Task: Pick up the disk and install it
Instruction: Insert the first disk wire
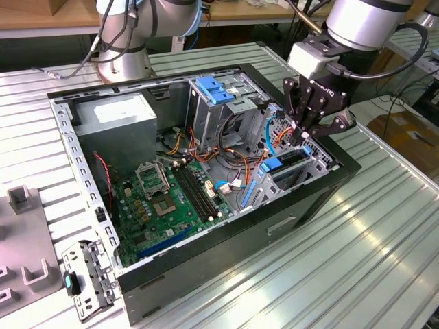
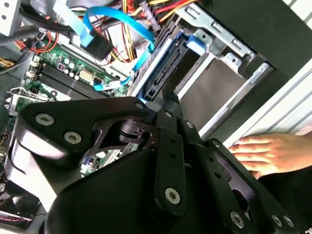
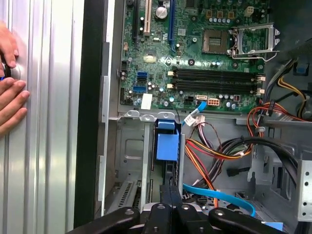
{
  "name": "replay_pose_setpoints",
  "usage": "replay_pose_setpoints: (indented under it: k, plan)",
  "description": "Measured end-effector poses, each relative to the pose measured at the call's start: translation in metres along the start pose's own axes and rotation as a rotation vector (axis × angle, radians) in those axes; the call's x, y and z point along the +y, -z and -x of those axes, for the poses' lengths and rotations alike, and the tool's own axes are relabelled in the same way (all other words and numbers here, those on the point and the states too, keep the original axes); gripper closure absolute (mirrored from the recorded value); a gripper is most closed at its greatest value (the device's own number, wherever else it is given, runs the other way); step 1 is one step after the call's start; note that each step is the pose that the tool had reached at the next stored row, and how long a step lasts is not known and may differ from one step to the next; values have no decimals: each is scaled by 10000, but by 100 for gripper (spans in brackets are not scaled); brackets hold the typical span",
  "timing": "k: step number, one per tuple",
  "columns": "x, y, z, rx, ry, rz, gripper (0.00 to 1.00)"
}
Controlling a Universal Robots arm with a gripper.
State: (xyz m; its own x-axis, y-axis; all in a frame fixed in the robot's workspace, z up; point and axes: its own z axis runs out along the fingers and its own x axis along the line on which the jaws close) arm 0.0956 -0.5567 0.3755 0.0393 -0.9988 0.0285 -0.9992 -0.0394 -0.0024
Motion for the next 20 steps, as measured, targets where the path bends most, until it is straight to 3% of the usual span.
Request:
replay_pose_setpoints:
  k: [3,6,10,13,16,20]
  plan:
    - [-46,5,-3,-3,316,4,89]
    - [-158,5,-6,-1,350,73,89]
    - [-262,5,-2,42,617,76,89]
    - [-262,43,-1,43,797,74,89]
    - [-264,162,-5,38,805,105,89]
    - [-286,163,-5,63,806,110,89]
